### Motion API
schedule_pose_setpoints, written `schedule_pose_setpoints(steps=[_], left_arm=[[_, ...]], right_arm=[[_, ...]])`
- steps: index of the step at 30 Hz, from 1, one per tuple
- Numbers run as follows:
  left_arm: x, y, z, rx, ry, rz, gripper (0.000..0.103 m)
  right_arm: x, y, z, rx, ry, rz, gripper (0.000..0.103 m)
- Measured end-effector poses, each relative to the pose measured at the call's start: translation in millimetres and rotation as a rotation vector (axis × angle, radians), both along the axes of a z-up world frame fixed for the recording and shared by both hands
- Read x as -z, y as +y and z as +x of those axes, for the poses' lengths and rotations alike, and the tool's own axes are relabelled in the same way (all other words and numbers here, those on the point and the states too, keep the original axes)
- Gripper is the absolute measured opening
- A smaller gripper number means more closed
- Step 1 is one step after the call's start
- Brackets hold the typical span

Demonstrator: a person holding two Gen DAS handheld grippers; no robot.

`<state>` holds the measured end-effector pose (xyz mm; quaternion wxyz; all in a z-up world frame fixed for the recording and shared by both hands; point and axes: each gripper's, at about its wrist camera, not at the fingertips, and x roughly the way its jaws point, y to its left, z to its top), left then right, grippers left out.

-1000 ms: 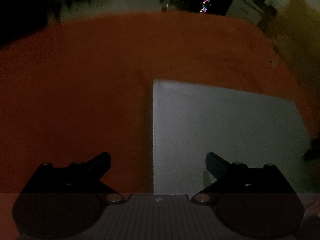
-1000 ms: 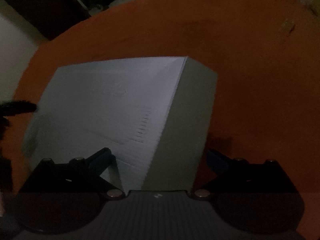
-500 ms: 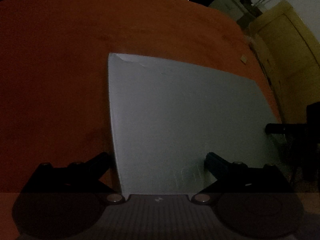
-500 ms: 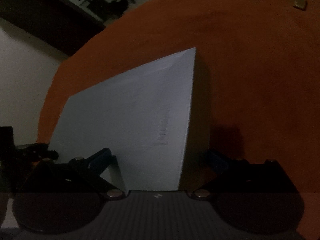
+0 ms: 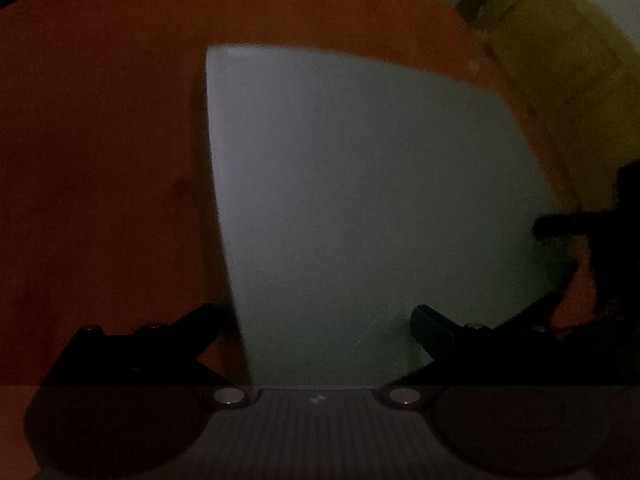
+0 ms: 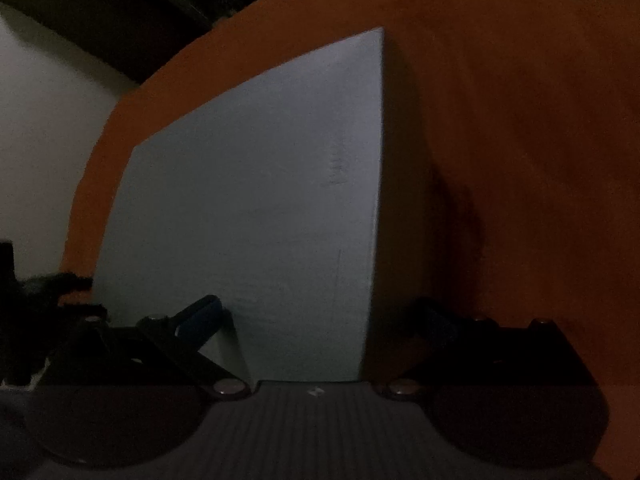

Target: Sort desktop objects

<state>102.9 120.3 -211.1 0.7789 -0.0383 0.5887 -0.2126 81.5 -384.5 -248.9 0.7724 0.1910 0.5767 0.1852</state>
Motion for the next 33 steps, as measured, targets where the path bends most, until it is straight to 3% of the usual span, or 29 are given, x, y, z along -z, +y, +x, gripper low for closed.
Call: schedule_pose_setpoints(steps=[4, 10, 13, 18, 22, 26, 29, 33], left_arm=[[4.3, 1.8, -2.8, -0.026, -0.019, -0.002, 0.103], [-0.9, -2.3, -1.9, -0.033, -0.022, 0.018, 0.102], [-18.2, -6.1, -0.1, -0.034, -0.062, 0.008, 0.102], [-35.3, -7.3, 14.6, -0.033, -0.114, 0.066, 0.102], [-24.3, -5.9, 35.3, -0.05, -0.102, 0.069, 0.102], [-8.3, -8.4, 43.0, -0.042, -0.064, 0.059, 0.103], [-7.0, -10.2, 37.9, -0.047, -0.066, 0.051, 0.103], [-13.2, -10.9, 24.7, -0.038, -0.067, 0.059, 0.102]], right_arm=[[13.8, -1.6, 5.1, 0.003, -0.017, 0.017, 0.103], [2.2, -0.5, -2.7, 0.014, -0.011, 0.004, 0.103], [-14.3, 10.5, -2.3, 0.01, -0.003, -0.076, 0.103], [-51.9, 27.3, -0.2, -0.048, -0.107, -0.227, 0.103], [-63.7, 21.3, -2.4, -0.054, -0.101, -0.232, 0.103], [-41.1, 30.2, 18.9, -0.078, -0.051, -0.266, 0.103], [-36.5, 16.1, 15.8, -0.077, -0.022, -0.177, 0.103], [-38.6, 14.0, 10.5, -0.064, -0.036, -0.177, 0.103]])
